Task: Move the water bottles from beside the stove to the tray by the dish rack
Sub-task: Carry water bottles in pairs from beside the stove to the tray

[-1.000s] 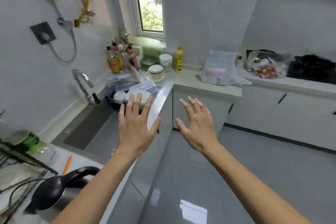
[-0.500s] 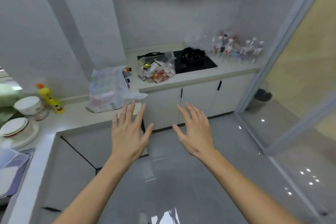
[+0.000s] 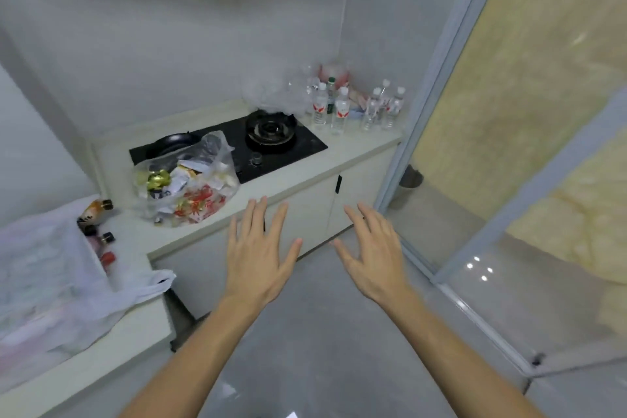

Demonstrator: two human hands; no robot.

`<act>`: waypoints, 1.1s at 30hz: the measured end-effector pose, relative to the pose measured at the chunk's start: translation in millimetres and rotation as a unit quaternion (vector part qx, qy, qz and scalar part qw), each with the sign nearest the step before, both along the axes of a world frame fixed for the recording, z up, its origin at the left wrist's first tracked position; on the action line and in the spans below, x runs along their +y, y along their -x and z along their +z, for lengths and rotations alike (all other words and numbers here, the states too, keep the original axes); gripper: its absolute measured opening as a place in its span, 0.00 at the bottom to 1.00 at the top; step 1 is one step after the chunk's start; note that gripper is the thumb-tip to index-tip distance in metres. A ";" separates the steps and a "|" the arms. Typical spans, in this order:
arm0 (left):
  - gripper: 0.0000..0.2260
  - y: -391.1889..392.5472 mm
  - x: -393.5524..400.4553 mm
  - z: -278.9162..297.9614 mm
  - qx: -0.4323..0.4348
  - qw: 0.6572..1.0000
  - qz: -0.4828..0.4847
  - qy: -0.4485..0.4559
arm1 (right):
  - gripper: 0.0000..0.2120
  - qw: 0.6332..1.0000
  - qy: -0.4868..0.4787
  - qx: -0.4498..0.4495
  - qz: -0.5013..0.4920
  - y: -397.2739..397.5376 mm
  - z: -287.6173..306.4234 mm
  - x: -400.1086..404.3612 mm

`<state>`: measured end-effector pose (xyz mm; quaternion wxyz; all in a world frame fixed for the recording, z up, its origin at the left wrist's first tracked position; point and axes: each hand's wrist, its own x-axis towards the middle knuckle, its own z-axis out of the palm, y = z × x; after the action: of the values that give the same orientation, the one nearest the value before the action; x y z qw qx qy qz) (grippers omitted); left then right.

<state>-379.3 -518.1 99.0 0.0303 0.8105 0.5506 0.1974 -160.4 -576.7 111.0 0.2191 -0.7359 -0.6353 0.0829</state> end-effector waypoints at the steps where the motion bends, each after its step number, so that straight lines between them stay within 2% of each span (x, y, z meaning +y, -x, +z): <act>1: 0.31 -10.9 20.1 0.1 0.000 1.000 -0.008 0.004 | 0.34 1.000 0.002 0.005 -0.013 -9.2 -0.6 12.4; 9: 0.31 -127.4 168.0 -14.2 0.002 0.998 -0.064 -0.012 | 0.35 0.997 0.007 0.039 -0.069 -115.8 -26.2 124.2; 18: 0.31 -259.8 323.6 -13.0 -0.006 0.998 -0.061 -0.004 | 0.32 0.999 0.031 0.036 -0.007 -239.5 -29.6 297.9; 25: 0.31 -317.0 417.7 -34.6 0.000 0.999 -0.035 0.041 | 0.32 0.999 0.036 0.038 0.011 -308.0 -39.1 415.6; 30: 0.31 -345.0 508.5 -54.0 -0.043 0.995 -0.028 0.088 | 0.34 0.995 0.050 0.081 -0.012 -353.3 -58.4 511.5; 33: 0.32 -365.3 564.7 -68.6 -0.120 0.982 -0.019 0.143 | 0.36 0.990 0.050 0.124 -0.046 -379.6 -69.2 568.0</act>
<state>-14.0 46.6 30.3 0.2155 0.7784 0.5504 0.2117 219.2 -8.7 41.9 0.2625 -0.7585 -0.5635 0.1955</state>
